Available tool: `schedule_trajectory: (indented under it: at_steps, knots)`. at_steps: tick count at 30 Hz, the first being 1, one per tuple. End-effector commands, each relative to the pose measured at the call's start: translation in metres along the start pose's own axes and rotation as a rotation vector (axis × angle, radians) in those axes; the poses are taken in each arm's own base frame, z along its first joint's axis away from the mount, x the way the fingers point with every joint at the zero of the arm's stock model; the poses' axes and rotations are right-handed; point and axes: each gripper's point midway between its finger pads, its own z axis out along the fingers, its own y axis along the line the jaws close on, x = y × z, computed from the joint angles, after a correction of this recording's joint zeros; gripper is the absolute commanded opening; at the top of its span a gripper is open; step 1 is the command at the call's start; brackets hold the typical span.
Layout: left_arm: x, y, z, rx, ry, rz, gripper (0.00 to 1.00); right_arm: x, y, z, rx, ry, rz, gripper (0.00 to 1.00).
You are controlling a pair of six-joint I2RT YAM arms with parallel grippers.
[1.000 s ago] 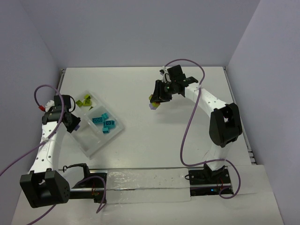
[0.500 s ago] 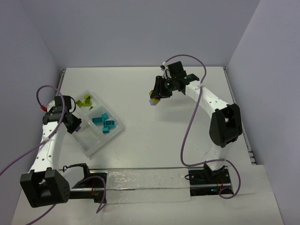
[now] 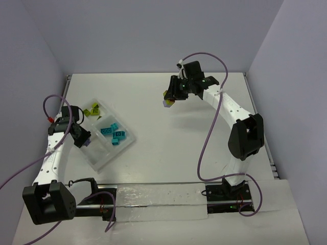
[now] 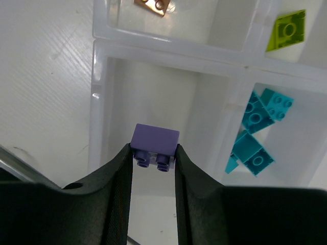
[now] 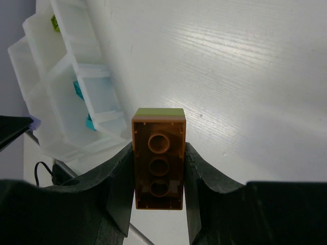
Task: Sort the legos into containers by color
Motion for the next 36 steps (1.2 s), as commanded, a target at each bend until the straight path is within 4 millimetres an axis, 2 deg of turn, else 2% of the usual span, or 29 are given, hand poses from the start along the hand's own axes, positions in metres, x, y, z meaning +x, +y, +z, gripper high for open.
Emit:
schedule_trajectory:
  at_steps: [1,2,3,4,5,7,11,13,15,17,19,20,21,22,25,31,34,36]
  knots:
    - [-0.004,0.001,-0.003,-0.001,-0.011,-0.020,0.05,-0.011,0.000,-0.011,0.023,-0.031,-0.031,0.00]
    - [-0.005,0.001,-0.003,-0.005,-0.016,-0.026,0.05,-0.012,0.002,-0.011,0.021,-0.032,-0.036,0.00]
    - [-0.005,0.003,-0.002,-0.020,-0.014,-0.028,0.32,-0.012,0.001,-0.012,0.024,-0.034,-0.036,0.00]
    - [-0.005,0.004,-0.001,-0.030,-0.015,-0.035,0.51,-0.012,0.000,-0.013,0.030,-0.034,-0.032,0.00]
    - [-0.006,0.006,0.000,-0.039,-0.023,-0.041,0.82,-0.012,0.000,-0.013,0.032,-0.035,-0.031,0.00]
    - [-0.007,0.004,-0.001,-0.032,-0.022,-0.050,0.99,-0.014,0.004,-0.016,0.019,-0.039,-0.031,0.00]
    - [-0.013,-0.013,-0.011,0.040,-0.014,-0.043,0.99,-0.012,0.009,-0.019,-0.004,-0.030,-0.034,0.00]
    - [-0.022,-0.031,-0.026,0.127,-0.012,-0.019,0.99,-0.010,0.018,-0.021,-0.046,-0.015,-0.037,0.00]
    - [-0.024,-0.058,-0.045,0.277,0.021,0.035,0.93,-0.006,0.032,-0.024,-0.124,0.018,-0.038,0.00]
    - [-0.023,-0.096,-0.074,0.494,0.074,0.103,0.84,-0.005,0.053,-0.030,-0.232,0.061,-0.044,0.00]
    - [-0.028,-0.127,-0.102,0.672,0.099,0.133,0.79,-0.002,0.066,-0.033,-0.299,0.098,-0.036,0.00]
    - [-0.023,-0.139,-0.110,0.739,0.142,0.144,0.78,-0.003,0.073,-0.036,-0.336,0.099,-0.038,0.00]
    - [-0.016,-0.157,-0.130,0.866,0.184,0.179,0.77,-0.001,0.080,-0.040,-0.384,0.115,-0.030,0.00]
    - [-0.011,-0.161,-0.138,0.908,0.222,0.182,0.77,-0.002,0.083,-0.042,-0.395,0.107,-0.026,0.00]
    - [0.002,-0.192,-0.171,1.092,0.250,0.238,0.78,-0.001,0.104,-0.052,-0.537,0.141,-0.018,0.00]
    - [0.032,-0.231,-0.221,1.354,0.338,0.331,0.90,-0.006,0.135,-0.072,-0.721,0.183,0.062,0.00]
    - [0.048,-0.244,-0.237,1.438,0.402,0.348,0.94,-0.014,0.144,-0.078,-0.786,0.183,0.092,0.00]
    - [0.048,-0.250,-0.245,1.486,0.391,0.358,0.96,-0.017,0.151,-0.084,-0.816,0.185,0.141,0.00]
